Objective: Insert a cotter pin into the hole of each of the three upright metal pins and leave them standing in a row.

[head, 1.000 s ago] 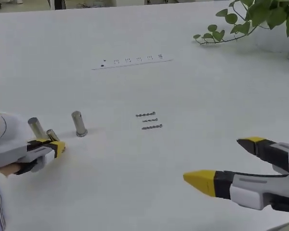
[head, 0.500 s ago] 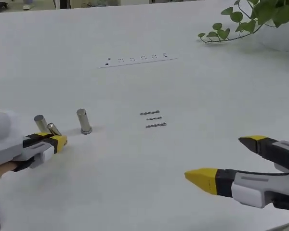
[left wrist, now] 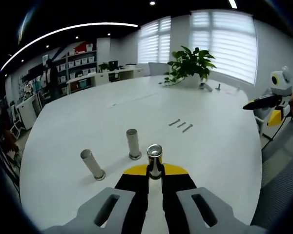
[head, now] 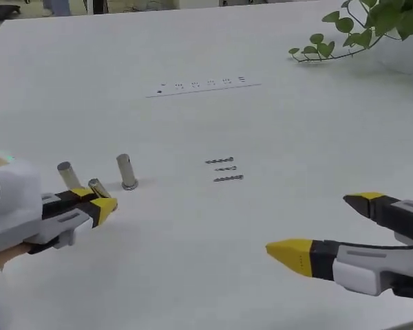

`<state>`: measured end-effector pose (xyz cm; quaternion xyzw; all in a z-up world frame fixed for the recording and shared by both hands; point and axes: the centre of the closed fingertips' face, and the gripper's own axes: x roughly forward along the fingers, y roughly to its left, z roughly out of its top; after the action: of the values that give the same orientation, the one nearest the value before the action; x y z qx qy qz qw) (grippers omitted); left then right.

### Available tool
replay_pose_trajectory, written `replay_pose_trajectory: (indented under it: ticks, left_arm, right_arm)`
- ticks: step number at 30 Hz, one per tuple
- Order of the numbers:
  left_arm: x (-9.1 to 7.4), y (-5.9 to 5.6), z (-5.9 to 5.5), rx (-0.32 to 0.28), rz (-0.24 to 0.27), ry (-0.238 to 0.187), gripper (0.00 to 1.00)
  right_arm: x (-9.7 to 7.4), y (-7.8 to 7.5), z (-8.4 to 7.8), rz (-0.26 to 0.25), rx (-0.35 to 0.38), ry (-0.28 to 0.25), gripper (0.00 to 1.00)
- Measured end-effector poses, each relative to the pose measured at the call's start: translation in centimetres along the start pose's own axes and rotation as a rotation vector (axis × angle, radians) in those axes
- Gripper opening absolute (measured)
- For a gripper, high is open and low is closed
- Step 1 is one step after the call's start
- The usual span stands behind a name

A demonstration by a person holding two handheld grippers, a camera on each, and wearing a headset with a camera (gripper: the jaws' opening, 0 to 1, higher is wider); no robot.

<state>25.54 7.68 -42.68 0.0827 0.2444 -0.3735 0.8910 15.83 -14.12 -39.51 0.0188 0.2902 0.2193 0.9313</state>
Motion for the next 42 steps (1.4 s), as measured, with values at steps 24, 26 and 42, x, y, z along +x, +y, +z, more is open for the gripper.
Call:
replay_pose_trajectory:
  ticks: [24, 26, 42]
  left_arm:
    - [1.0, -5.8, -1.8, 0.056, -0.146, 0.045, 0.05]
    - [1.0, -6.3, -2.0, 0.061, -0.170, 0.051, 0.05]
    - [2.1, -8.2, -3.2, 0.102, -0.225, 0.088, 0.05]
  right_arm:
    - [0.7, 1.3, -0.7, 0.041, -0.054, 0.037, 0.97]
    - [0.7, 1.4, -0.6, 0.041, -0.053, 0.033, 0.98]
    - [1.1, 1.9, -0.8, 0.061, -0.063, 0.049, 0.98]
